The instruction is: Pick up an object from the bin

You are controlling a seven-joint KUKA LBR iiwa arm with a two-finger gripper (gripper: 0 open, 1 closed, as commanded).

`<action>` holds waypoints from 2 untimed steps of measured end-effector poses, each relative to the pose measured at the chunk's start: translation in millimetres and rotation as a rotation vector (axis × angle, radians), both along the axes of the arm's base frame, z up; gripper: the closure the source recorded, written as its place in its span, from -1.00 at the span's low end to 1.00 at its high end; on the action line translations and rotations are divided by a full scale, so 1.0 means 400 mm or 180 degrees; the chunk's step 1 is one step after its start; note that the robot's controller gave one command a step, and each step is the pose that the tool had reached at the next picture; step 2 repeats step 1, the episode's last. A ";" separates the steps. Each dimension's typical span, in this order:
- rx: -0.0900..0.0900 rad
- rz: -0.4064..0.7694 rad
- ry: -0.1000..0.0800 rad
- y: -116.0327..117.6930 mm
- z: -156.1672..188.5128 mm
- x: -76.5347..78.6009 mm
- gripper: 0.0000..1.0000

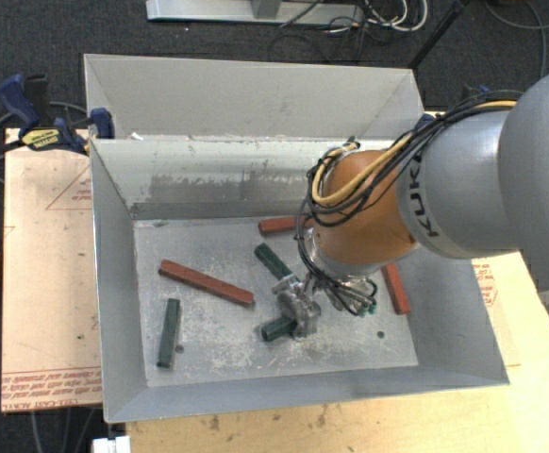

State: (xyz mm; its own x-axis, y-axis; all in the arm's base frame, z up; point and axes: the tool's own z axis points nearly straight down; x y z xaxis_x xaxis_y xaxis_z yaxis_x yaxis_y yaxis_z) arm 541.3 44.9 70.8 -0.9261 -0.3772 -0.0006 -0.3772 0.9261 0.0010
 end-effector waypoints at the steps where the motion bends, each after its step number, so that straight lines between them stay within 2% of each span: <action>1: 0.0002 -0.0013 -0.0039 -0.001 0.408 0.047 1.00; 2: 0.0002 -0.0013 -0.0039 -0.001 0.408 0.047 1.00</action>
Offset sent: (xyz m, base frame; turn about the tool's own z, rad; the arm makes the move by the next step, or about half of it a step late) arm 0.0161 -0.0014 0.1584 0.0023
